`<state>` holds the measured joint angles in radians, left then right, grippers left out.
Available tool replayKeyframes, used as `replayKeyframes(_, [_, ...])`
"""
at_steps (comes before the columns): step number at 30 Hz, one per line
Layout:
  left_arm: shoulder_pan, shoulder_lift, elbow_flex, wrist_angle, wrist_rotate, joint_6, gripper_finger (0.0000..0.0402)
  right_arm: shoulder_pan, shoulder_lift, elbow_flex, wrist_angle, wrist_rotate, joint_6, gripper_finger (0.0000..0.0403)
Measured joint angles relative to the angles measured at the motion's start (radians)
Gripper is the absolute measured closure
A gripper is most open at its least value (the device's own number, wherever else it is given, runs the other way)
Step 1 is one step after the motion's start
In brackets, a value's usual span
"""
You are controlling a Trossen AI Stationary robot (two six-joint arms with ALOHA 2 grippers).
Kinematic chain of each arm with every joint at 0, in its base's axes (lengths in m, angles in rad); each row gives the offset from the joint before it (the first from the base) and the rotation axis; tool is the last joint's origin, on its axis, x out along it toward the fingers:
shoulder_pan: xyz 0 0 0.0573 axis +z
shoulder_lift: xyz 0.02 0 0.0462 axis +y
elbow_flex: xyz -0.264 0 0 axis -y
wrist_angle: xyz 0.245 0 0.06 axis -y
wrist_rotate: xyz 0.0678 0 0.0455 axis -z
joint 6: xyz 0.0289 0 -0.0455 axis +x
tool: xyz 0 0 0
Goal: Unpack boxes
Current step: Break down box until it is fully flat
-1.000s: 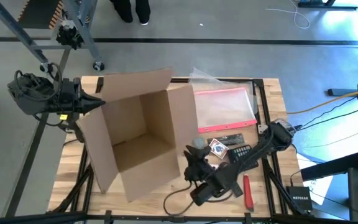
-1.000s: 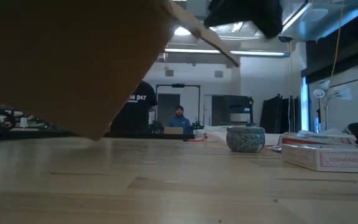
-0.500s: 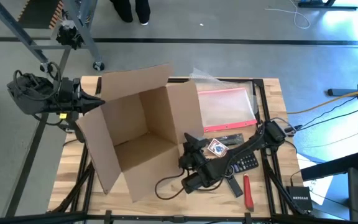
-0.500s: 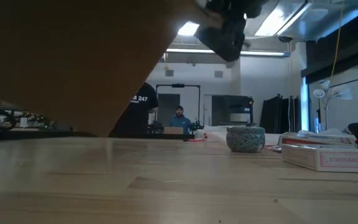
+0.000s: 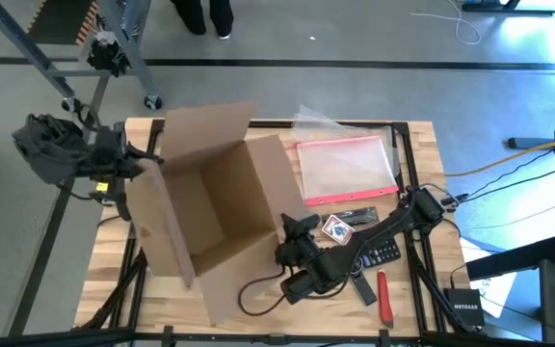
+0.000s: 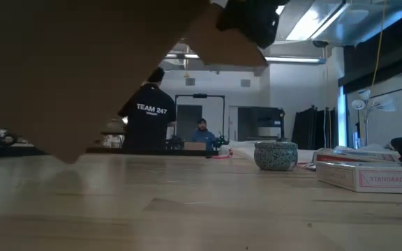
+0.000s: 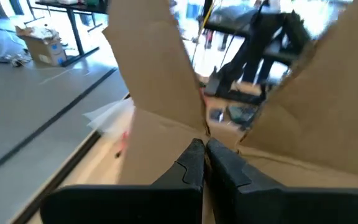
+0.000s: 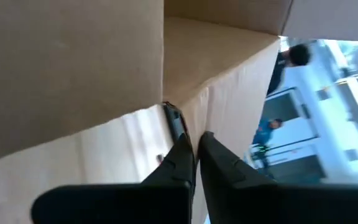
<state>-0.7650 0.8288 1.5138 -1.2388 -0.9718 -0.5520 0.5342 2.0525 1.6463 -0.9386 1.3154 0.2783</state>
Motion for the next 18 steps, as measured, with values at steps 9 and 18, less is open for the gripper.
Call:
replayKeyframes(9, [0.0, 0.003, -0.018, -0.127, 0.017, -0.022, 0.0401, 0.027, -0.002, 0.08, -0.286, -0.159, 0.254, 0.0401])
replayKeyframes(18, [0.001, 0.018, -0.013, -0.174, 0.023, 0.036, 0.0315, 0.036, -0.002, 0.098, -0.425, -0.227, 0.396, 0.0402])
